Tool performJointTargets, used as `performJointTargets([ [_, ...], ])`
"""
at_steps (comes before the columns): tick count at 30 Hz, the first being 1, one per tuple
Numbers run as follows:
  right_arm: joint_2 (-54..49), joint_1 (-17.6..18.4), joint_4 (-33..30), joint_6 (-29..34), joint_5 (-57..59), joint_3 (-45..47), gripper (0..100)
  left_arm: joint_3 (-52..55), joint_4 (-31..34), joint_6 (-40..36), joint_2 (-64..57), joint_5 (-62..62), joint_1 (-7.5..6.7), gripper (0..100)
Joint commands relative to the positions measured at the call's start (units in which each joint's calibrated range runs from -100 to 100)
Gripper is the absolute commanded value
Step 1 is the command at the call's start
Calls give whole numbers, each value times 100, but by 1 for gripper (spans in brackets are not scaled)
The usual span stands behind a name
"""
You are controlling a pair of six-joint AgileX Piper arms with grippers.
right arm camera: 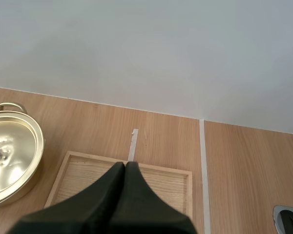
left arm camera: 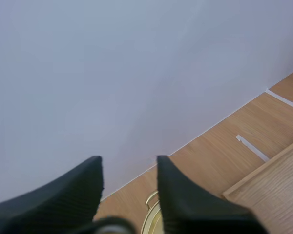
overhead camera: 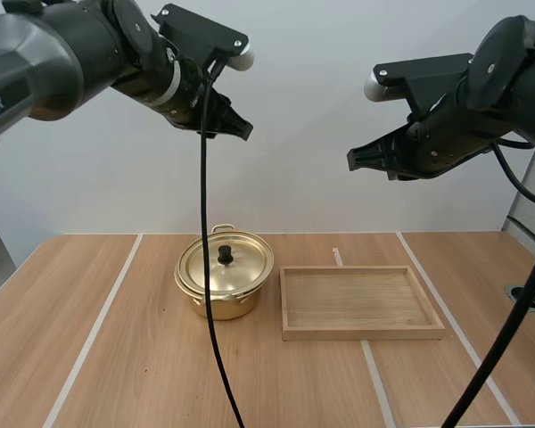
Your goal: Open the pot, put the grape inside, and close it
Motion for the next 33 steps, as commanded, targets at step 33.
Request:
performJointTargets([
  [33,-1112,-25,1463,-3,-217,194,0,3155,2506,-3467,-3726,-1620,-19,0],
])
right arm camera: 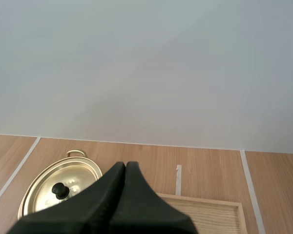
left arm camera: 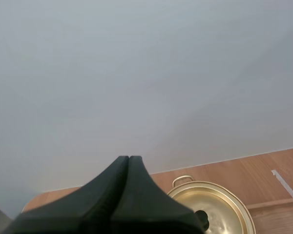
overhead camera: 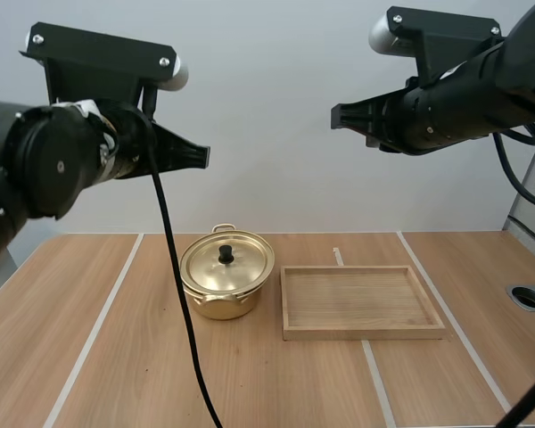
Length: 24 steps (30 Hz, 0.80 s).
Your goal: Open the pot, put the grape inside, and close it
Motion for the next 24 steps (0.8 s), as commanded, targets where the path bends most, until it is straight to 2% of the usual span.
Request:
performJointTargets([
  [1,-335,-25,48,-13,-72,247,0,409,144,-240,-464,-252,-19,0],
  [8,-1156,-25,48,-90,-893,1730,0,1326,729,-757,-1650,-252,-19,0],
  [12,-1584,-25,48,-485,-1073,2350,0,1976,795,-970,-2254,-237,-19,0],
  [19,-2188,-25,48,-845,-1086,2926,0,2878,933,-992,-2989,-372,-19,0],
  [24,-2328,-25,48,-1098,-1086,3223,0,3491,943,-1152,-3175,-1085,-19,0],
])
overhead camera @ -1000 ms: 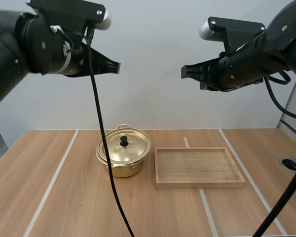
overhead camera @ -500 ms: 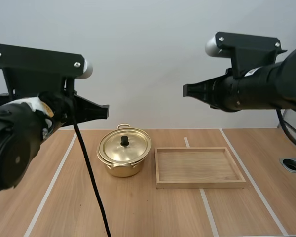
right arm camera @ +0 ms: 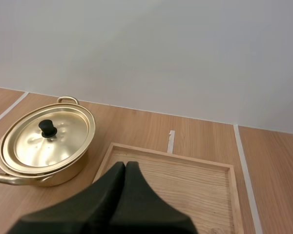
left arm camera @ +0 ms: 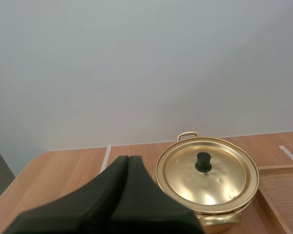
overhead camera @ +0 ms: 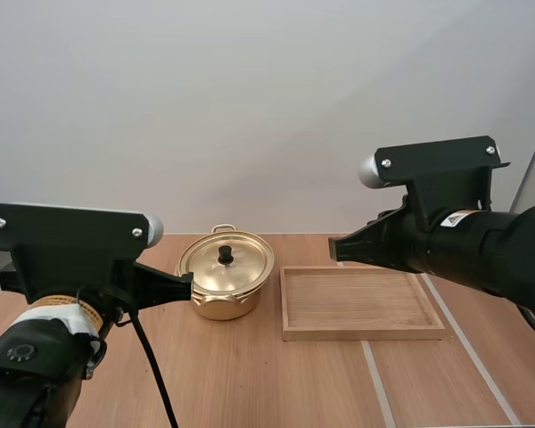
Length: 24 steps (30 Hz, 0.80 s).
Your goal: Open the pot, put the grape inside, and close it
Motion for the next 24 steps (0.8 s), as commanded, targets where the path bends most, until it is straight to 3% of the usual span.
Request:
performJointTargets([
  [1,-142,-25,16,-337,-118,248,0,324,95,-151,-67,-622,-19,0],
  [11,-142,-25,16,-493,-145,446,0,1232,134,-207,-67,-1873,-12,0],
  [17,-142,-25,16,-493,-145,446,0,1810,134,-468,-67,-2129,113,0],
  [24,-142,-25,16,-493,-145,446,0,1906,134,-455,-67,-2065,113,0],
])
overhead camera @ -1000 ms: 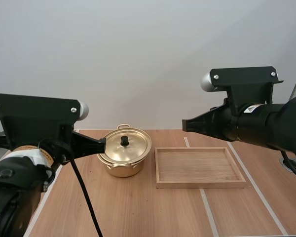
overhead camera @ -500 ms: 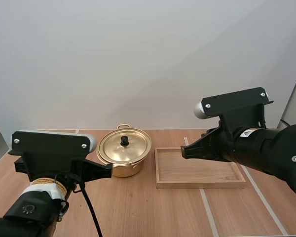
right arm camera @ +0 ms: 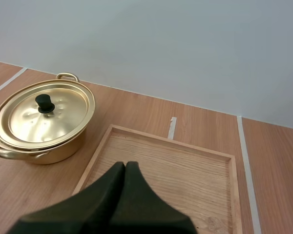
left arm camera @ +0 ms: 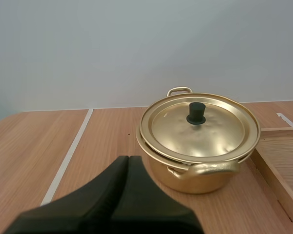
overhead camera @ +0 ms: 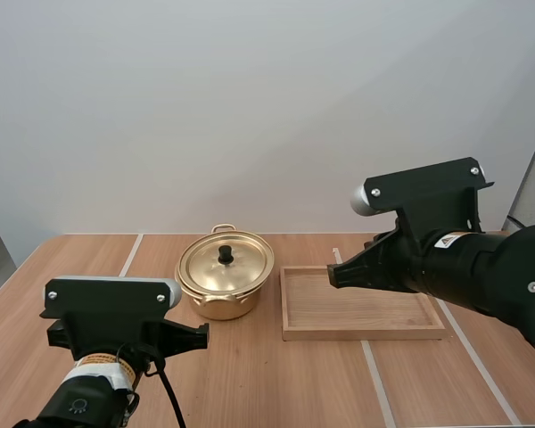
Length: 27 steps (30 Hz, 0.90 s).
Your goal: Open the pot, put the grape inside, and close it
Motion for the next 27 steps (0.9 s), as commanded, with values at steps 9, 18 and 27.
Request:
performJointTargets([
  [9,-57,-25,16,-58,46,8,0,0,87,-21,-42,-161,7,0],
  [18,-57,-25,16,-83,-639,157,0,0,87,-21,-42,-161,7,0],
  [27,-57,-15,16,-903,-2714,1404,0,0,87,-24,-53,-161,47,0],
])
